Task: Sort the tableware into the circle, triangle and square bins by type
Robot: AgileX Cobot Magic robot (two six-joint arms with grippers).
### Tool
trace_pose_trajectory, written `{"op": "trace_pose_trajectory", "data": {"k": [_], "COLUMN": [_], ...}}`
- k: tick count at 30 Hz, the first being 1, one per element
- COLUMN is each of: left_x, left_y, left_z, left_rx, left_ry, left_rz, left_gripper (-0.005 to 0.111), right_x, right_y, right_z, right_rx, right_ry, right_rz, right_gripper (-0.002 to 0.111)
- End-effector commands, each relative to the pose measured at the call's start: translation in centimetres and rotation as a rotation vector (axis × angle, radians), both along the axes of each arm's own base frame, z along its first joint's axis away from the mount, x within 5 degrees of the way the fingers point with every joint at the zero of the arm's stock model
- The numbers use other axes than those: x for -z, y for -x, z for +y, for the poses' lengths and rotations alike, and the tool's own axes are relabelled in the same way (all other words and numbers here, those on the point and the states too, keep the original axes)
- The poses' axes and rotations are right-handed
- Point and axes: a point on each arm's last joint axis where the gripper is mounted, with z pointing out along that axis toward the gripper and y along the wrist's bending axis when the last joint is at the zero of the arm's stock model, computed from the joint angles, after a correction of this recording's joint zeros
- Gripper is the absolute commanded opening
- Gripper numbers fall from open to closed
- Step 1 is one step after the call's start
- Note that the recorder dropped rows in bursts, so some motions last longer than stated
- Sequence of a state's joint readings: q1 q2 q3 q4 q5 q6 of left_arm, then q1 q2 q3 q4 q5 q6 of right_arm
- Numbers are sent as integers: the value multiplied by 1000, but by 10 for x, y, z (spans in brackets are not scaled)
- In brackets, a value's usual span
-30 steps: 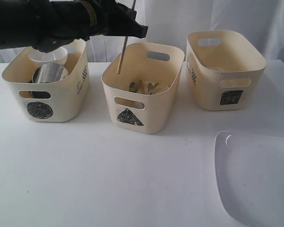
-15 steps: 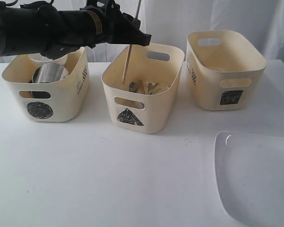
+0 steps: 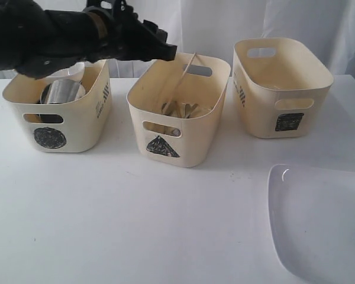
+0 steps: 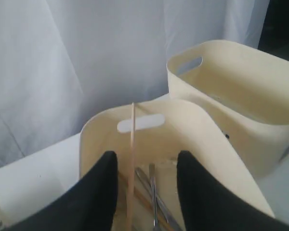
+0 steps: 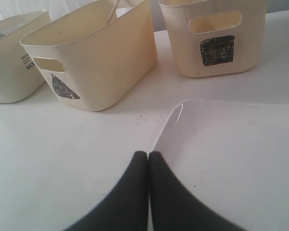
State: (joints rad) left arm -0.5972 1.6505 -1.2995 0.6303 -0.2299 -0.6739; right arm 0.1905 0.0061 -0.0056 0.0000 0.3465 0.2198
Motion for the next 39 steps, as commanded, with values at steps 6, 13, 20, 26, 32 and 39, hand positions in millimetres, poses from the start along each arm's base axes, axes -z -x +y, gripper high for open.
{"op": "trace_pose_trajectory", "data": {"k": [6, 13, 20, 26, 32, 39], "left_x": [15, 27, 56, 85, 125, 150], "left_y": [111, 170, 213, 243, 262, 275], "left_z": [77, 118, 148, 168, 180, 190], "left_rx": [-28, -6, -17, -31, -34, -36], "left_ry": [-28, -86, -74, 40, 58, 27], "left_rz": [74, -2, 5, 5, 28, 23], "left_gripper": [32, 0, 0, 0, 0, 0], "right_x": [1, 1, 1, 1, 1, 1], "right_y": [0, 0, 0, 0, 0, 0], "right_z": [0, 0, 0, 0, 0, 0], "right_rx": [7, 7, 7, 7, 7, 7], "right_ry": [-1, -1, -1, -1, -1, -1], "right_rz": [-4, -4, -4, -4, -4, -4], "right_gripper": [0, 0, 0, 0, 0, 0]}}
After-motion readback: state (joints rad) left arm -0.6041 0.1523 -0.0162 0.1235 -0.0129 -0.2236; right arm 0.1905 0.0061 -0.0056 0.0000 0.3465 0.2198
